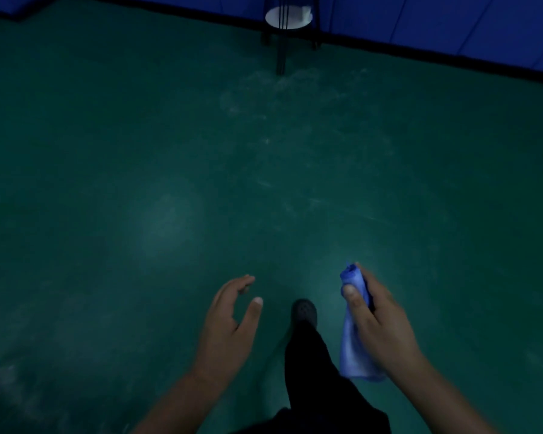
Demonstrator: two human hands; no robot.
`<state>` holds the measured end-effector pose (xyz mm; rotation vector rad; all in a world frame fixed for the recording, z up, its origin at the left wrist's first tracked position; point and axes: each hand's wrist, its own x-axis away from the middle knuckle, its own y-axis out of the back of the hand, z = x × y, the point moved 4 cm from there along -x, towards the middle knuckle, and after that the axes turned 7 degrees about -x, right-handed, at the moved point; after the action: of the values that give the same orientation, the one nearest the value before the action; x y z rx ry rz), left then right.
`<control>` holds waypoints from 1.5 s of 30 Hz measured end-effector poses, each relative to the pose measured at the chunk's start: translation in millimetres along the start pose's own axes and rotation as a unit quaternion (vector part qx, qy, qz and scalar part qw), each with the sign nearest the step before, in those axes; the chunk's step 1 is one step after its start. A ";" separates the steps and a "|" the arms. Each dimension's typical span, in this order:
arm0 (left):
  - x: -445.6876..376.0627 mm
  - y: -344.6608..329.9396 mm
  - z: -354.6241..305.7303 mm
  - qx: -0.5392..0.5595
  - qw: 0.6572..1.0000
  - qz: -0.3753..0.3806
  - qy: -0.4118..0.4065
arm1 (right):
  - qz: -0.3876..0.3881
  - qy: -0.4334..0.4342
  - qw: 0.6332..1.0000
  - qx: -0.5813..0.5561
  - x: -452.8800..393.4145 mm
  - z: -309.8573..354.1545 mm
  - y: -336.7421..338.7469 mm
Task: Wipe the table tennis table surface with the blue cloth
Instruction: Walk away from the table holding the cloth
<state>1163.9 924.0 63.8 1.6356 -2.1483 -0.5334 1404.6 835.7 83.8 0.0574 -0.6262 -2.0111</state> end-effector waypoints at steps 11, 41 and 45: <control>-326.7 5.1 -70.6 -0.020 0.998 -0.062 0.016 | 0.053 0.016 0.998 0.012 -352.9 120.6 -0.7; -1306.7 -91.7 -182.3 0.013 0.999 -0.011 -0.031 | -0.001 -0.044 0.999 -0.005 -1275.5 367.2 -62.8; -1416.7 -87.1 -209.3 0.011 0.999 -0.021 -0.039 | 0.020 -0.034 0.999 0.007 -1385.0 409.0 -60.7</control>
<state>1691.1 2258.0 91.7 1.7027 -2.1865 -0.5980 1941.2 2177.6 110.9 -0.0146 -0.6796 -1.9764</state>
